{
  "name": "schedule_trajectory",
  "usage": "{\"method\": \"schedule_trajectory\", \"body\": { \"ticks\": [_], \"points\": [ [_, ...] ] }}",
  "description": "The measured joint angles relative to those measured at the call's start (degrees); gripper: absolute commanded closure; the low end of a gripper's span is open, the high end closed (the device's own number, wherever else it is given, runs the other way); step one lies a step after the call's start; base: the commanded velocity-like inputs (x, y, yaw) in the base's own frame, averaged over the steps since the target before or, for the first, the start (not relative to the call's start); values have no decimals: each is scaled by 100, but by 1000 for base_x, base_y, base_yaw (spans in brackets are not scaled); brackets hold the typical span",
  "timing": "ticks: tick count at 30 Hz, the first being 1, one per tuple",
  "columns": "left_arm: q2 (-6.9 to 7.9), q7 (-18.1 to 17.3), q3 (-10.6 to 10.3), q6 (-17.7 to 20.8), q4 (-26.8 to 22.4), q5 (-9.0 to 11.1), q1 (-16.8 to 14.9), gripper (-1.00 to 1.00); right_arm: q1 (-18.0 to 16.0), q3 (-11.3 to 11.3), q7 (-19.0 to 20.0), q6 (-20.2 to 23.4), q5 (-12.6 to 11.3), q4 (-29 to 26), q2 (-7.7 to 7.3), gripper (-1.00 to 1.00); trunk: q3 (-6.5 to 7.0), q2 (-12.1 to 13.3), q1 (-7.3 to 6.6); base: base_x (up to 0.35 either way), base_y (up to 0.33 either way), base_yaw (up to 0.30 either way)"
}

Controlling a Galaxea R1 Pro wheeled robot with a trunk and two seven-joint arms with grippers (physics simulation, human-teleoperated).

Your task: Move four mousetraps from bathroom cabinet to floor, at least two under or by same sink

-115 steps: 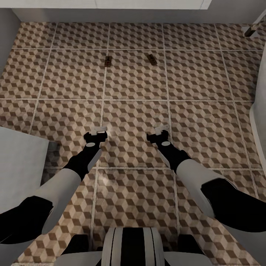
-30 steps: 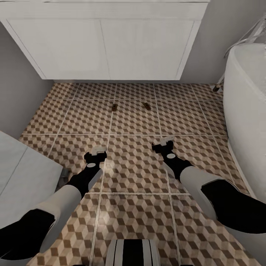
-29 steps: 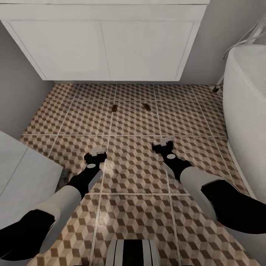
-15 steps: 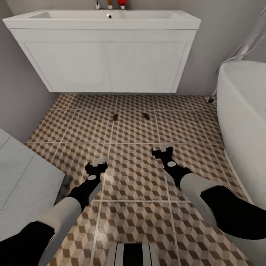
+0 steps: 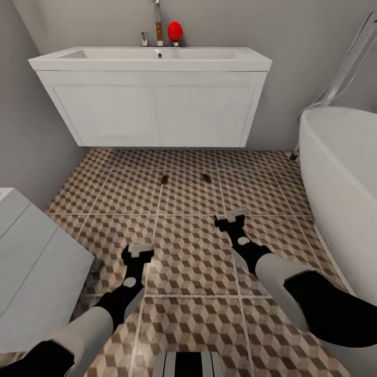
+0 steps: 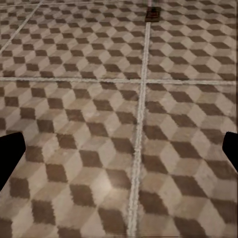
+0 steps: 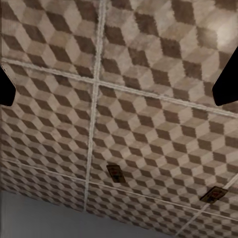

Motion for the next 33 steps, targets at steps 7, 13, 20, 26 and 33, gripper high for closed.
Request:
{"method": "schedule_trajectory", "body": {
  "ticks": [7,13,20,26,33],
  "points": [
    [-30,-12,-92,-290,405,0,161,-100,191,0,-1,-4,0,0,0,-100,220,9,-18,0,0,0],
    [-52,-27,-114,-586,546,5,192,-100,286,0,-2,-5,0,0,5,-100,408,17,-33,0,0,0],
    [-66,-82,-117,-697,827,14,197,-100,395,0,-1,-5,-6,0,8,-100,628,27,-52,0,0,0],
    [-69,-110,-118,-1018,1054,22,204,-100,456,0,0,-5,-5,0,19,-100,816,35,-67,0,0,0],
    [-64,-121,-114,-1125,1383,25,206,-100,776,0,-8,-5,-1,1,9,-100,1032,82,-104,0,0,0]
  ]
}}
